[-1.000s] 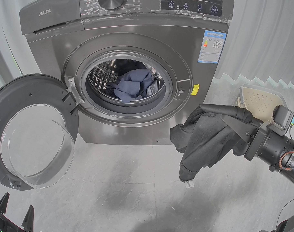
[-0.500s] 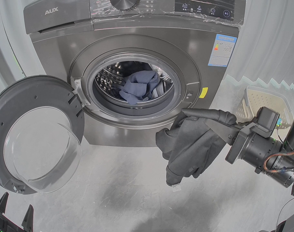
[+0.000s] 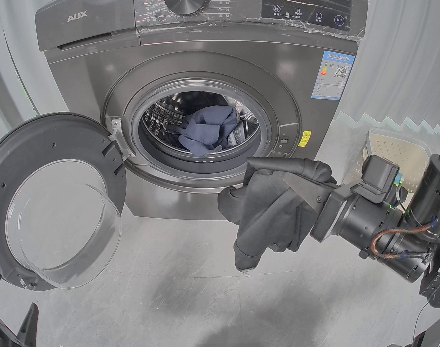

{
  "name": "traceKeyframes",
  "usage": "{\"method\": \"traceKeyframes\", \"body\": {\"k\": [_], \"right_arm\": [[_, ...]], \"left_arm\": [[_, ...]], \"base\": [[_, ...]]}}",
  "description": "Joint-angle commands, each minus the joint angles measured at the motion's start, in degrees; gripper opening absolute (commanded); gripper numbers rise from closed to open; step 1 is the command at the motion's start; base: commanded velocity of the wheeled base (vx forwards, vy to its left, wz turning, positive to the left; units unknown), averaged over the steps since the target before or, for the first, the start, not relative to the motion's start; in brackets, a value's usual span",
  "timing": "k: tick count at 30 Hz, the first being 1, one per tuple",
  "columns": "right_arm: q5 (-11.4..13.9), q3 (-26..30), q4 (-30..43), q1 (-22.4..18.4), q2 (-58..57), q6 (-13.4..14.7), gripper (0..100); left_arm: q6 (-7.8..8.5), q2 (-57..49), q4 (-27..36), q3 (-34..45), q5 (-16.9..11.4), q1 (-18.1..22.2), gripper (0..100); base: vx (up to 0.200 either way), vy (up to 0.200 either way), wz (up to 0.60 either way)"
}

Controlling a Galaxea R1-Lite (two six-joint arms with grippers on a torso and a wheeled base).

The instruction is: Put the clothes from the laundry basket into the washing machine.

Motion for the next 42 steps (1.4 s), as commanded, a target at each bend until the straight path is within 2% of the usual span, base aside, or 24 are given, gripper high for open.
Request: {"method": "traceKeyframes", "body": {"k": [1,2,4,7,9,11,16,20,23,25,27,31,36,38,42], "right_arm": [[-0.5,-4.4,-5.1,2.5,7.0,0.2,0],[-0.6,-5.9,-6.4,2.5,9.0,0.3,0],[-0.6,-7.2,-7.7,2.5,11.0,0.3,0],[-0.9,-10.0,-11.6,2.6,14.4,0.2,0],[-1.3,-11.6,-12.9,2.6,15.9,0.1,0],[-1.4,-13.0,-13.8,2.6,17.3,0.1,0],[-1.4,-15.6,-14.7,2.6,19.3,0.1,0],[-1.6,-16.4,-15.1,2.5,20.1,0.1,0],[-1.6,-16.6,-15.6,1.9,20.7,0.1,0],[-1.6,-16.5,-15.9,1.8,20.7,0.1,0],[-1.7,-16.4,-15.9,1.8,20.7,0.1,0],[-1.7,-16.4,-15.8,1.7,20.6,-0.3,0],[-1.7,-16.4,-15.8,1.5,20.1,-0.4,0],[-1.7,-16.5,-15.8,1.5,20.0,-0.4,0],[-1.7,-16.5,-15.8,1.6,19.9,-0.4,0]], "left_arm": [[-0.25,10.8,-0.5,-7.1,-8.8,-0.4,100],[-0.33,14.7,-1.8,-6.9,-11.1,-0.4,100],[-0.42,18.5,-4.2,-6.7,-13.3,-0.4,100],[0.28,28.2,-12.1,-6.5,-18.1,-0.6,100],[0.55,33.2,-16.1,-6.2,-20.0,-1.6,100],[0.55,37.5,-19.7,-5.7,-20.5,-3.3,100],[-0.33,47.1,-28.4,-4.3,-20.2,-10.6,100],[-0.25,55.0,-32.7,-4.5,-20.2,-13.7,100],[-0.33,62.2,-39.3,-4.5,-20.2,-16.2,100],[-1.04,66.6,-44.0,-4.6,-19.9,-18.3,100],[-2.53,71.5,-49.4,-5.4,-18.2,-20.3,100],[-3.41,79.9,-57.5,-7.2,-12.4,-23.6,100],[-3.85,85.5,-59.9,-7.7,-9.6,-27.3,100],[-4.99,87.7,-60.0,-8.6,-9.5,-27.3,100],[-6.05,90.5,-60.1,-10.1,-10.2,-27.5,100]], "base": [[0.000,0.000,0.00],[0.000,0.000,0.00],[0.000,0.000,0.00],[0.000,0.000,0.00],[0.000,0.000,0.00],[0.000,0.000,0.00],[0.000,0.000,0.00],[0.000,0.000,0.00],[0.000,0.000,0.00],[0.000,0.000,0.00],[0.000,0.000,0.00],[0.000,0.000,0.00],[0.000,0.000,0.00],[0.000,0.000,0.00],[0.000,0.000,0.00]]}}
